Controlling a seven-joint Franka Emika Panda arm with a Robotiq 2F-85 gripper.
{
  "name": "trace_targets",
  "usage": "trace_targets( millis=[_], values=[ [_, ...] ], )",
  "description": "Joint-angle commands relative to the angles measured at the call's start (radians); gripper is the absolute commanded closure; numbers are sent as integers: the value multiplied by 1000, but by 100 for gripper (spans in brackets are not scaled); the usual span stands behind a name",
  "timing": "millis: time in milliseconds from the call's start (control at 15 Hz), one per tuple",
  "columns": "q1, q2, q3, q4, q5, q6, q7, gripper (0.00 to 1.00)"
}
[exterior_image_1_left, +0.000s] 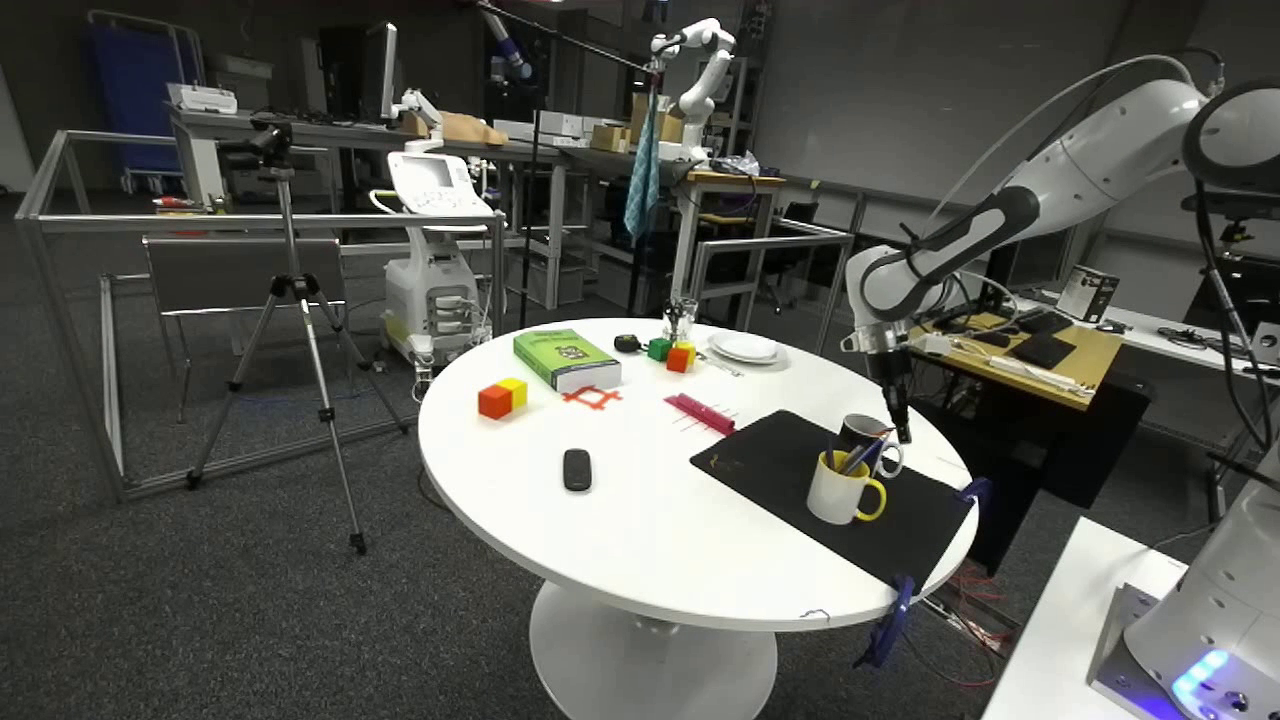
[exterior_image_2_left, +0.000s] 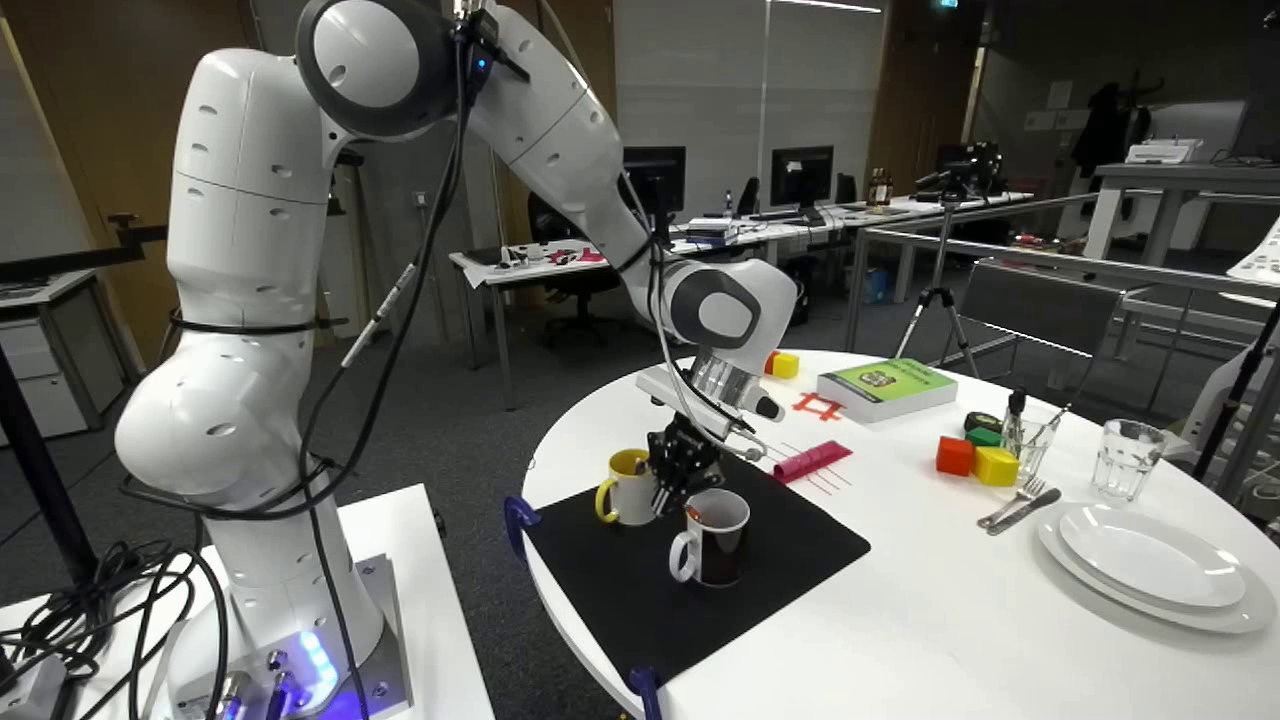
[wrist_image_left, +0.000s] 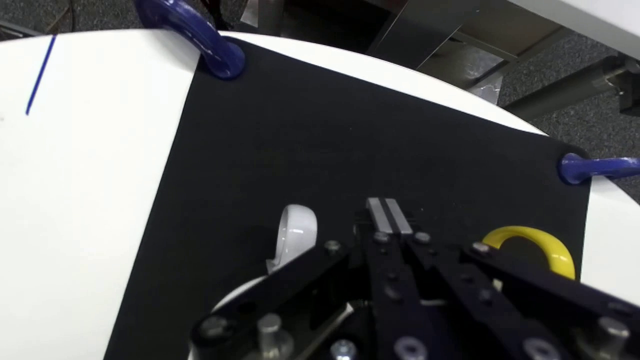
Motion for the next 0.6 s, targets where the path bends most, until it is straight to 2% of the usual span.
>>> trace_targets(
  millis=[0, 133, 533],
  values=[
    [-14, -52, -11, -17, 27, -48, 59, 74],
    [-16, -68, -20, -19, 40, -64, 93, 68],
    [-14, -109, -52, -2, 89, -115, 226, 21]
  ],
)
